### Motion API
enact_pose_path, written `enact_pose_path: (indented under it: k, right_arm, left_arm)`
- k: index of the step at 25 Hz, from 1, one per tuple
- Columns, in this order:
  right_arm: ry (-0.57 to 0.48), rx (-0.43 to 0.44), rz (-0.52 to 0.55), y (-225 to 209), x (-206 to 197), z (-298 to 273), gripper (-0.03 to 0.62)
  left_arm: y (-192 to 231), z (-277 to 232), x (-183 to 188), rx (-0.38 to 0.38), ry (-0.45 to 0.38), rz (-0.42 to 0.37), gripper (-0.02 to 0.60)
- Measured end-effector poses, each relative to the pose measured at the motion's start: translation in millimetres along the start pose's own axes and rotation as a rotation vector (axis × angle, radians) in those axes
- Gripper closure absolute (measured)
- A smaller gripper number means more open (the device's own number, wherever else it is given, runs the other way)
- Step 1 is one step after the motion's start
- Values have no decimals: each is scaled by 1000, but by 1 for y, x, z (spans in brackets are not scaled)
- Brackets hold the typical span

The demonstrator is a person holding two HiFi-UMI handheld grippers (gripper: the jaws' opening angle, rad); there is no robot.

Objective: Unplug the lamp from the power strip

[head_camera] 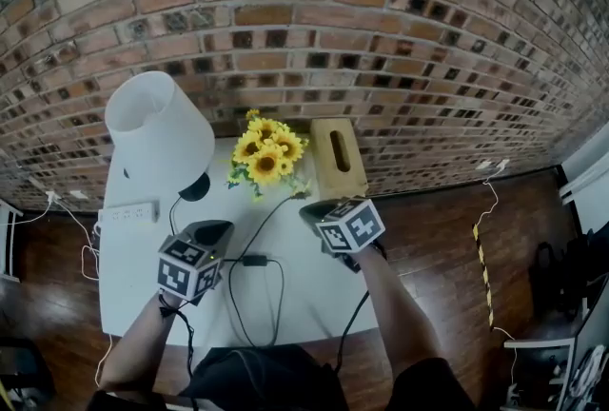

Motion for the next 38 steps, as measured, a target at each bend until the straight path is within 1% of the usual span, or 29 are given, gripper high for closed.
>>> enact_pose_path:
  k: [4,10,11,12,14,15,16,19,23,25,27,29,30,32,34,38]
  right_arm:
    - [-55,23,-10,9,10,6,608]
    - [-94,44,47,25,24,13,608]
    - [-90,38,91,29,27,15,608]
    - [-72,20,164,35,30,16,608]
    - [-31,-25,345,50,38,17,608]
    - [-32,-32,405,56,43,16,608]
    - [-48,-28,433,60,48,14,608]
    - [-97,8,459,71,64,10,608]
    - [-149,73,502,91,85,-3,608]
    - [-157,95,536,100,94,-8,608]
    - [-152,89,632,111,103,-9,608]
    - [-164,83,742,125,114,-8,608]
    - [-184,100,766,132,120,-9,608]
    - [-227,157,769,146,133,-14,608]
    - [-251,206,761,159,142,-21,608]
    - [-262,257,771,182,157,-38,606]
  left_arm:
    - [-2,8,9,19,-12,-15,568]
    - [-7,25,6,72,-27,-25,568]
    - [-9,28,6,82,-33,-24,568]
    - [-10,33,5,96,-41,-20,568]
    - [-9,46,4,140,-67,-1,568]
    - [-6,55,3,166,-81,16,568]
    - [-3,63,2,190,-92,33,568]
    - [4,89,-1,245,-108,68,568]
    - [14,117,-9,318,-148,89,568]
    - [16,128,-13,346,-167,96,568]
    - [16,139,-19,357,-186,122,568]
    - [17,152,-26,355,-228,187,568]
    - [18,159,-28,358,-256,222,568]
    - [21,176,-31,377,-303,260,568]
    - [25,193,-34,401,-330,270,568]
    - [33,221,-46,439,-367,290,568]
Point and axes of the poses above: the fingertips, and each gripper's own axes: z backward along the fingers, y to its left, x out of its top, the point moved 10 cm from there along z, backward along the fingers, and after that the axes turned 7 degrees about z, right-handed, at the moved point
